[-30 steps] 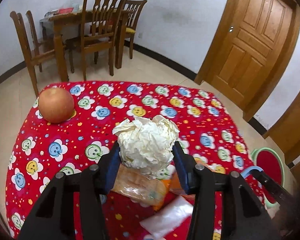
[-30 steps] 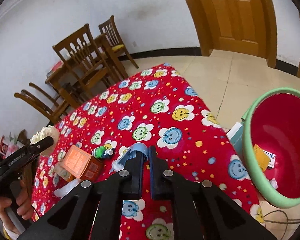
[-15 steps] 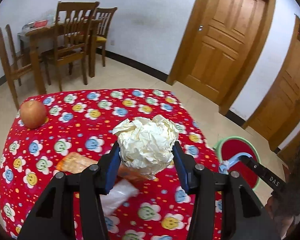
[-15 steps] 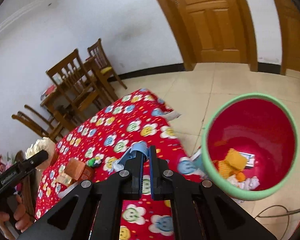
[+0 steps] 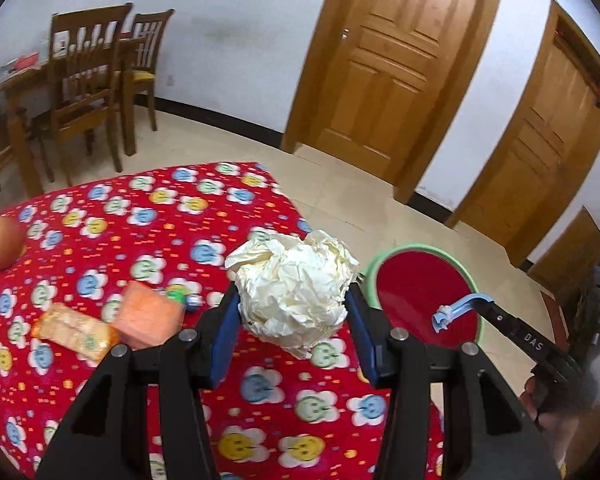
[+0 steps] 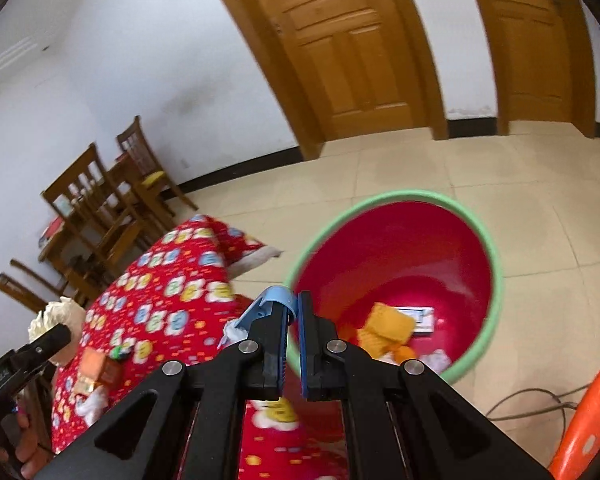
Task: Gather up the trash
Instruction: 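Carry the paper ball and blue toy over the red bucket with both grippers, then open the right gripper dropping the blue toy while the left gripper drops the paper ball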
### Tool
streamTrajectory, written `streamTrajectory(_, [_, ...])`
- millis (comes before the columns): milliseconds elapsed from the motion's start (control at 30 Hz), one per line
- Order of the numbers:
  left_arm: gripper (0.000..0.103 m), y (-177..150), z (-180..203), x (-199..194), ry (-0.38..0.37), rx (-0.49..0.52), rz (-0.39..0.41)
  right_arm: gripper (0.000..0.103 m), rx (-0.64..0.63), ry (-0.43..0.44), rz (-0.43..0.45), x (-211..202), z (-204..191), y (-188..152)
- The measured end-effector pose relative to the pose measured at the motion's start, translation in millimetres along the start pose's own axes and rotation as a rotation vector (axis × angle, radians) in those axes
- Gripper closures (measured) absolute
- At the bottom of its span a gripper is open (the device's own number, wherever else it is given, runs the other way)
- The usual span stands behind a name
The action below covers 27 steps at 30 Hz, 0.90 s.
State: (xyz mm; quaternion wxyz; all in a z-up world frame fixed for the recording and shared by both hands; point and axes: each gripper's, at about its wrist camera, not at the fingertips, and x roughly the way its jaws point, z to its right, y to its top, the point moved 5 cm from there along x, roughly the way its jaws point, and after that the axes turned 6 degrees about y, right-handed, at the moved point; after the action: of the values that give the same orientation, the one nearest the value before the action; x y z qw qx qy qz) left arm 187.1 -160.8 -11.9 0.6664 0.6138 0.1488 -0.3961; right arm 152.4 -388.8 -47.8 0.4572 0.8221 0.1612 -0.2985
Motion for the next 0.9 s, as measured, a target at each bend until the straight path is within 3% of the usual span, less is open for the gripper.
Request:
streamTrajectory(367, [0.052, -10.9, 55.2, 31.8, -0.056, 0.086, -0.063, 0.095, 0.095, -0.102, -0.042, 16.8, 66.3, -5.8])
streamTrajectory(467, [0.052, -13.0, 67.1, 40.0, -0.069, 0.103, -0.078, 0.093, 0.108, -0.099, -0.050, 19.9, 75.1, -5.7])
streamTrajectory(633, [0.052, -17.8, 86.0, 51.2, -0.088, 0.130, -0.102, 0.079, 0.125, -0.094, -0.042, 19.1, 85.1, -3.0])
streamTrajectory(900, [0.052, -26.5, 109.0, 71.6, -0.100, 0.165, -0.137, 0.079, 0.136, -0.094, -0.025, 11.3, 96.0, -3.1])
